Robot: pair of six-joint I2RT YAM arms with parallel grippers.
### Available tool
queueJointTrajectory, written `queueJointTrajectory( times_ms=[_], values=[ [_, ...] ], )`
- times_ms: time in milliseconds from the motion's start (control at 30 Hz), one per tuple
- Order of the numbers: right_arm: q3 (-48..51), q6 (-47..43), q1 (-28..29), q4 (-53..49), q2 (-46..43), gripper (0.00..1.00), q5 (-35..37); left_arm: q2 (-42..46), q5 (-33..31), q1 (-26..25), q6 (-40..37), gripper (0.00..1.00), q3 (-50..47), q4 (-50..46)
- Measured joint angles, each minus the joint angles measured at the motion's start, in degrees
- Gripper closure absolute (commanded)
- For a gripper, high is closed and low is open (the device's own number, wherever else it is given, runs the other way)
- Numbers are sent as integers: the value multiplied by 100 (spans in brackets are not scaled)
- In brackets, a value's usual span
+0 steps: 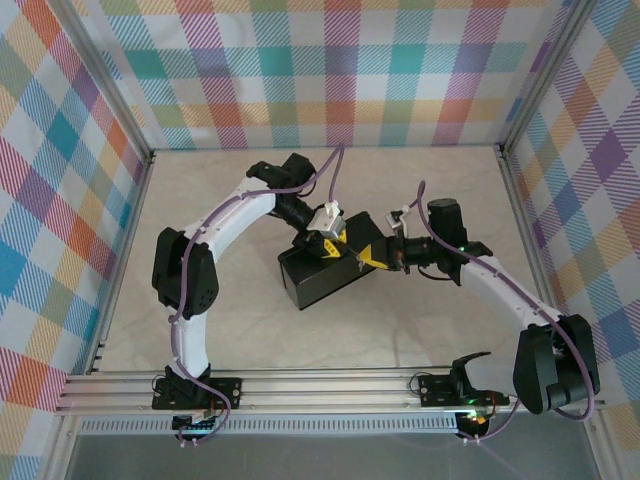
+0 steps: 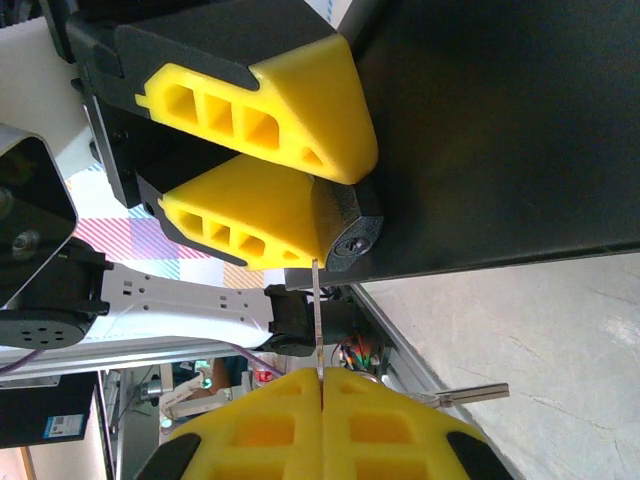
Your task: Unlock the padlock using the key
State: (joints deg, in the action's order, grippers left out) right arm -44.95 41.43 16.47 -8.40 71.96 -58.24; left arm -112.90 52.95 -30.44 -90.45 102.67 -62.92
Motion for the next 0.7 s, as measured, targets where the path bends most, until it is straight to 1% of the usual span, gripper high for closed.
queueJointTrajectory(
  times_ms=[700],
  values=[
    [4, 142, 0, 87, 332, 100, -4, 0, 114, 0, 216, 71, -76, 184]
  ],
)
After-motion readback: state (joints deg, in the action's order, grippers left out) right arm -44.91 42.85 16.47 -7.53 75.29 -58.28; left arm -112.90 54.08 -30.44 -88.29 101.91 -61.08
